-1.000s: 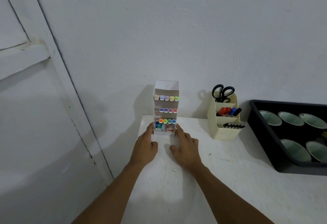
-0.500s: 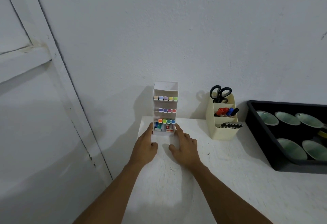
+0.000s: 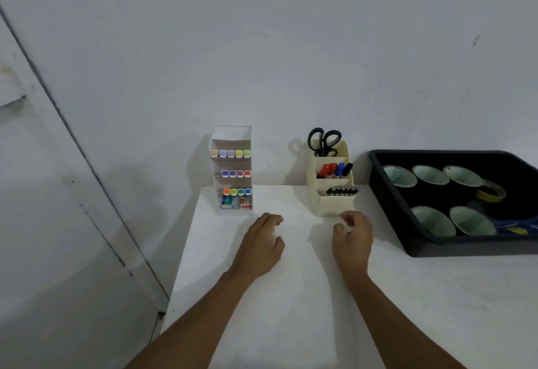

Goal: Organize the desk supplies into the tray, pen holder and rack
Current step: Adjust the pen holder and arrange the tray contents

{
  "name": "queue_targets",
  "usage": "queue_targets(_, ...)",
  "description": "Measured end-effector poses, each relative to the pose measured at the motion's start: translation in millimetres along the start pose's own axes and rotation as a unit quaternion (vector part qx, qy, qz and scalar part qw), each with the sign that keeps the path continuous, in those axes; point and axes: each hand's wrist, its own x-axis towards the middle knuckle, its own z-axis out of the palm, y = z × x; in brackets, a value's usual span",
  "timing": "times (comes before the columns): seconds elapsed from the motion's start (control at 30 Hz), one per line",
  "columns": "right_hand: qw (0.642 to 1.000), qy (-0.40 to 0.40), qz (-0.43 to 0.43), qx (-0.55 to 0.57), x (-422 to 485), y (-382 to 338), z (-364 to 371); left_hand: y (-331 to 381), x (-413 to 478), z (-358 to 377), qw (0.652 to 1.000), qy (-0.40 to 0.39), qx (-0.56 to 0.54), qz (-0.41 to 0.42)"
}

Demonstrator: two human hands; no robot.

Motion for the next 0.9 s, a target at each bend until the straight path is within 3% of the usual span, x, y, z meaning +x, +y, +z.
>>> queue_targets(0.1,0.996,-0.050,0.063,0.038,22.0,7.4,-13.5,29.0,25.9,25.3,0.993,-0.028,-0.076,-0.088)
queue_targets(0.17,0.991,-0.108,0.061,0.044,37.5,9.2,-18.5,45.4,43.1,37.1,0.983,-0.056,-0.119,-0.127)
queue_targets(0.3,0.975,-0.199,0.043,0.089,51.7,8.2,-23.3,64.3,59.7,48.8,0.978,-0.085,-0.149,-0.119)
queue_targets(0.4,0.975,-0.202,0.034,0.083,48.3,8.1,-21.7,69.3,58.5,55.1,0.983,-0.073,-0.145,-0.088)
queue_targets(0.9,0.972,-0.223,-0.044,0.065,-3.9,-16.5,31.6,18.8,23.8,13.6,0.987,0.051,-0.120,-0.094)
